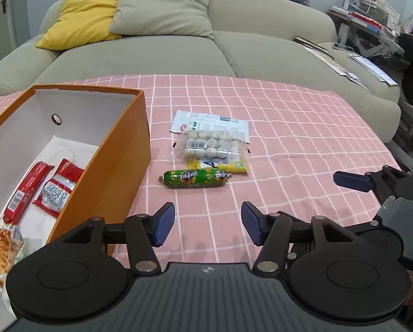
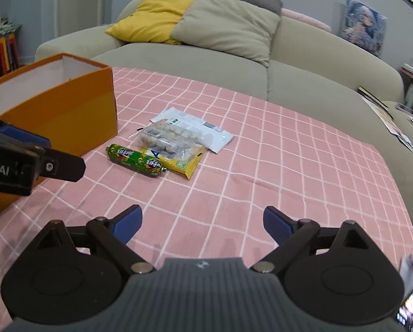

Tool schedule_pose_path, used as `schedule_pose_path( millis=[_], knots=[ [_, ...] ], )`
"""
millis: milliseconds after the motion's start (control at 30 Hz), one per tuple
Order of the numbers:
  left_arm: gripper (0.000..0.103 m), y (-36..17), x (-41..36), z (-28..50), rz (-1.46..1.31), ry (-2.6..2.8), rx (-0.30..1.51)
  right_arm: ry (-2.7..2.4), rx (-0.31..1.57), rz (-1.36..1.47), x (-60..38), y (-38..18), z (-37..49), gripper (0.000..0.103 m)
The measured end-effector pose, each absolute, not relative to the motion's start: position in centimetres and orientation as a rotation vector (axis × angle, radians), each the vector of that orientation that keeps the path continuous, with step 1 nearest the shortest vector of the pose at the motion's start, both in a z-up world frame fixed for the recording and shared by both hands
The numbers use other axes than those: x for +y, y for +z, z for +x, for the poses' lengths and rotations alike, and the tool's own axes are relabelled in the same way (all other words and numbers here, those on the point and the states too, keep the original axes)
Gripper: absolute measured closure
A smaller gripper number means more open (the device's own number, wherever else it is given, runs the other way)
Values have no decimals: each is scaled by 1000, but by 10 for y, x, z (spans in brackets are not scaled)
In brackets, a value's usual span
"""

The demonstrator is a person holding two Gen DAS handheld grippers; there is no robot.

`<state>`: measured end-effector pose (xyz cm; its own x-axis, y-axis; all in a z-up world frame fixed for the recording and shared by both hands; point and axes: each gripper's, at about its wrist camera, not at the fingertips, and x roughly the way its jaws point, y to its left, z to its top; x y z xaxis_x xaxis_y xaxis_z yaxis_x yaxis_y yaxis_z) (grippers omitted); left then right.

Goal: Organize snacks
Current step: 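Lift both tools out of the box and back over the remaining snacks, then grasp the green sausage stick with the left tool while the right tool grasps the clear ball bag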

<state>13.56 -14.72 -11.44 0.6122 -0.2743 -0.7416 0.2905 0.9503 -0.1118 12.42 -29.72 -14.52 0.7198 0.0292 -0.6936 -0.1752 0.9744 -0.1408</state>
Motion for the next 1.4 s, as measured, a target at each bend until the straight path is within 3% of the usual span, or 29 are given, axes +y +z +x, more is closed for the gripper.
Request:
schedule_pose_path(
  millis=[133, 367, 700, 1033, 1167, 1400],
  knots=[
    [38, -120, -153, 152, 36, -313, 859, 163, 762, -256, -292, -153, 144, 14],
    [44, -132, -152, 179, -37, -301, 921, 224, 755, -333, -288, -165, 182, 33],
    [45, -137, -145, 204, -146, -254, 988, 464, 698, -461, -291, -168, 238, 32],
    [45, -143, -144, 222, -236, -239, 1018, 599, 795, -385, -297, -183, 275, 30],
    [45, -151, -142, 228, -291, -218, 1047, 575, 804, -358, -298, -183, 265, 38],
    [45, -165, -141, 230, -381, -179, 1086, 444, 815, -296, -293, -186, 233, 41]
  ],
)
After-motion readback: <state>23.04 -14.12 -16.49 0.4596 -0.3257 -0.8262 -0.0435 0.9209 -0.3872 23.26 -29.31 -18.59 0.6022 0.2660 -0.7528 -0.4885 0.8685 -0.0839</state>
